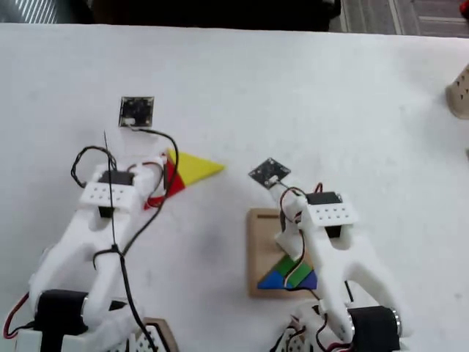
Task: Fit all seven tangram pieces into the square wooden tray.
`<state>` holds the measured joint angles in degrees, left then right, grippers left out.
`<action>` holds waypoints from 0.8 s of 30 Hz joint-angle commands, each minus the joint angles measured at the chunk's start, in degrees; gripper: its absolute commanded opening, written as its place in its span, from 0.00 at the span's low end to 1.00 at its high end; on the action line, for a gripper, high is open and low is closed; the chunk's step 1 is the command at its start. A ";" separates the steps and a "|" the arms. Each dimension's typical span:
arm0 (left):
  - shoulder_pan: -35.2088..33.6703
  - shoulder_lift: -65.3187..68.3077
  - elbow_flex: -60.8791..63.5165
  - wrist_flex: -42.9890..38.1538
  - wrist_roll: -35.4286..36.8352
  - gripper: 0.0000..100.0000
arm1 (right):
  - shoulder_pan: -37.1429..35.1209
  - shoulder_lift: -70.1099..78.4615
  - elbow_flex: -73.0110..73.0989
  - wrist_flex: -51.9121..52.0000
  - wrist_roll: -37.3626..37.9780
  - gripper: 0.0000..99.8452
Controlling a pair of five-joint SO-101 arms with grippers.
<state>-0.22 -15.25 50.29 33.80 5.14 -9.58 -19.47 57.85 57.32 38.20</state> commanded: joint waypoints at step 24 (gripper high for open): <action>0.22 -0.22 -3.34 -1.05 0.35 0.02 | -1.54 -24.04 13.63 -2.42 -1.23 0.02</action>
<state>-0.22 -15.25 50.29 33.80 5.14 -10.73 -42.86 71.56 55.38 37.58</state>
